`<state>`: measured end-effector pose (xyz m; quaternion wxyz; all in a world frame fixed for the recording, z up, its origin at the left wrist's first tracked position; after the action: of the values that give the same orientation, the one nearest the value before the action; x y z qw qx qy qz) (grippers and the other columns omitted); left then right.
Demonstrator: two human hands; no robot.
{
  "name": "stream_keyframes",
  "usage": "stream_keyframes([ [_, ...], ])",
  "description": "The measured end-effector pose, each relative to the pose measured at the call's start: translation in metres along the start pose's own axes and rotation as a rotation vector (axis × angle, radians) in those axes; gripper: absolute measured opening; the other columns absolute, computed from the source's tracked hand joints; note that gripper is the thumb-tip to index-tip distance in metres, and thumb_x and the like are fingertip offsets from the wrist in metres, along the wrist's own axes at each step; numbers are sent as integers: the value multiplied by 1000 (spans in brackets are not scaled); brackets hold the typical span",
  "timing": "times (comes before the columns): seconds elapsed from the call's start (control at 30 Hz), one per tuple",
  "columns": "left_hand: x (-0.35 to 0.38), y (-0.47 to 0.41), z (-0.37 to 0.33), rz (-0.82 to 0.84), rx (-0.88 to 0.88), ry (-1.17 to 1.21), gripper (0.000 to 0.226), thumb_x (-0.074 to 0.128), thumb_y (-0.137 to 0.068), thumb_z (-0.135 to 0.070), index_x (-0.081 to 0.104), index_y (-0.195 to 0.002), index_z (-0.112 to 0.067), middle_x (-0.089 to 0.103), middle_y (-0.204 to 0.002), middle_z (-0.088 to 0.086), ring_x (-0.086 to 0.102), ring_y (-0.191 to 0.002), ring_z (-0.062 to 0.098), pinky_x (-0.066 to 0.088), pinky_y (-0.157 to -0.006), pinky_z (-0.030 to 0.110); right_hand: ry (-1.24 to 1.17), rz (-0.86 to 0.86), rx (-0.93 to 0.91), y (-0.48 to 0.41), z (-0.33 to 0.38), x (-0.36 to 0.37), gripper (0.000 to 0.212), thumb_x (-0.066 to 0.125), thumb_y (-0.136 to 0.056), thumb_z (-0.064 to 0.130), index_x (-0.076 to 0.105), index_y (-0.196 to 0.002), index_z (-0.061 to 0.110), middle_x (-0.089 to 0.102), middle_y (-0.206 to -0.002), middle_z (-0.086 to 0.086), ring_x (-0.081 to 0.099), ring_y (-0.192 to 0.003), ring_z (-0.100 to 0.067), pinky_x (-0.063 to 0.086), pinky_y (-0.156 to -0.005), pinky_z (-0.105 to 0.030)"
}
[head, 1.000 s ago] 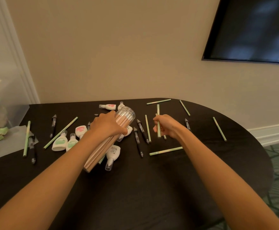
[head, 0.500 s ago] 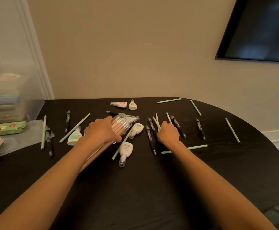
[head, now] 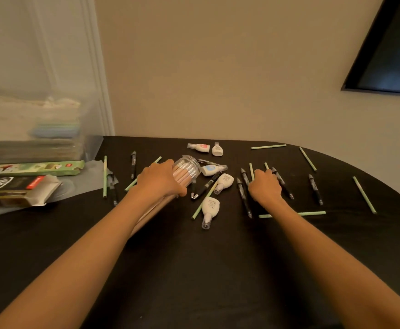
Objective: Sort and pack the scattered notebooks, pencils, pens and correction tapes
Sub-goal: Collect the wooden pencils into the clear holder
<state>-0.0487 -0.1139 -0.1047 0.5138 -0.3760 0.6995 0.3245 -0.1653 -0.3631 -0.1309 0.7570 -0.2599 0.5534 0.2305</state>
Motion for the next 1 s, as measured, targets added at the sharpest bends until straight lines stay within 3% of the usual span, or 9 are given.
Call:
stream_keyframes([
  [0.2,-29,5,40,-83,-56,16,73,71,-67,-51,39,-125,-20,50,-123,8,49,-111,27,42,-82,37,-162,28,-211,16,93,3,27,48,-89,11,57,-114,5,55,-118,-15,54,-108,-30,45,-84,-37],
  [0.33,-46,16,88,-150,-156,27,68,70,-68,-48,42,-121,-17,53,-119,10,51,-106,27,42,-79,35,-288,123,-404,41,166,11,25,46,-87,7,65,-102,0,67,-101,-16,60,-96,-30,46,-77,-35],
  [0.5,-47,30,135,-147,-247,22,71,71,-70,-48,43,-126,-15,53,-123,10,51,-110,28,39,-79,34,-342,270,-550,72,227,38,23,49,-89,10,68,-102,8,67,-106,-13,61,-99,-26,49,-83,-34],
  [0.8,-68,33,217,-221,-411,106,73,66,-69,-57,51,-120,-7,57,-117,14,54,-102,31,39,-74,34,-449,271,-667,90,317,54,26,49,-86,4,68,-104,8,66,-110,-11,61,-101,-25,48,-86,-34],
  [1.0,-95,26,263,-256,-489,55,76,68,-69,-58,47,-124,-9,55,-120,15,54,-105,32,37,-72,33,-389,345,-720,90,363,82,36,48,-90,6,58,-124,7,59,-125,-13,55,-113,-26,44,-91,-32],
])
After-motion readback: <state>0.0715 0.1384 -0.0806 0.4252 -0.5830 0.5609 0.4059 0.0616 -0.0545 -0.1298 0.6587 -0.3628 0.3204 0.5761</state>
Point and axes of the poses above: each hand's wrist, its own y-axis away from the middle knuckle, its own x-axis out of the palm, z = x × y, the point moved 9 cm from there along -y, towards the middle knuckle
